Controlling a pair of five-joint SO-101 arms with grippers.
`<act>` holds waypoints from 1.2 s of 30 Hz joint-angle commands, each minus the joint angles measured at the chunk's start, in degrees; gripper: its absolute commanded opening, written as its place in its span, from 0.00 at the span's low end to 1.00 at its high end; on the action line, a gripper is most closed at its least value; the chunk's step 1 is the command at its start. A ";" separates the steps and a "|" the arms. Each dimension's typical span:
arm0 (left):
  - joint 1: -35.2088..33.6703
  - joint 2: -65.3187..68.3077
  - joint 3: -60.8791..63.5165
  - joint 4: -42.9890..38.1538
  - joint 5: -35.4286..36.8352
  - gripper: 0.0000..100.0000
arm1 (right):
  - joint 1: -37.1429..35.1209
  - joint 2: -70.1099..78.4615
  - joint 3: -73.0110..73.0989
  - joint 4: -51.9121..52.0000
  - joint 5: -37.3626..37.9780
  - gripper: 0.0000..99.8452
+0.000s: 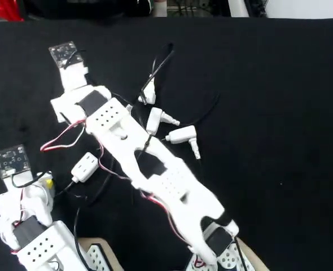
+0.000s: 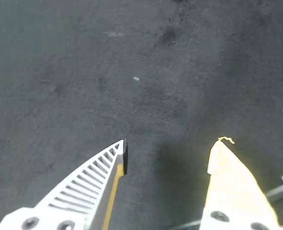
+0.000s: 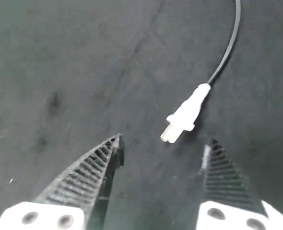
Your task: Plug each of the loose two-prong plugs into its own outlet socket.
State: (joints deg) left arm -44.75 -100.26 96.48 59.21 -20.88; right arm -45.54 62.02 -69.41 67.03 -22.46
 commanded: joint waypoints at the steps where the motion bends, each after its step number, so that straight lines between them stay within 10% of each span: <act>1: 1.89 -0.18 1.10 0.79 -1.49 0.28 | 2.11 9.10 -22.55 4.13 -2.02 0.28; 36: 1.80 -0.18 1.10 0.70 -2.11 0.18 | 2.20 11.82 -9.36 -6.42 0.00 0.02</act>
State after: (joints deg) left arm -43.16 -100.26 96.48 59.74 -22.64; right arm -42.90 78.20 -76.79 58.24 -23.25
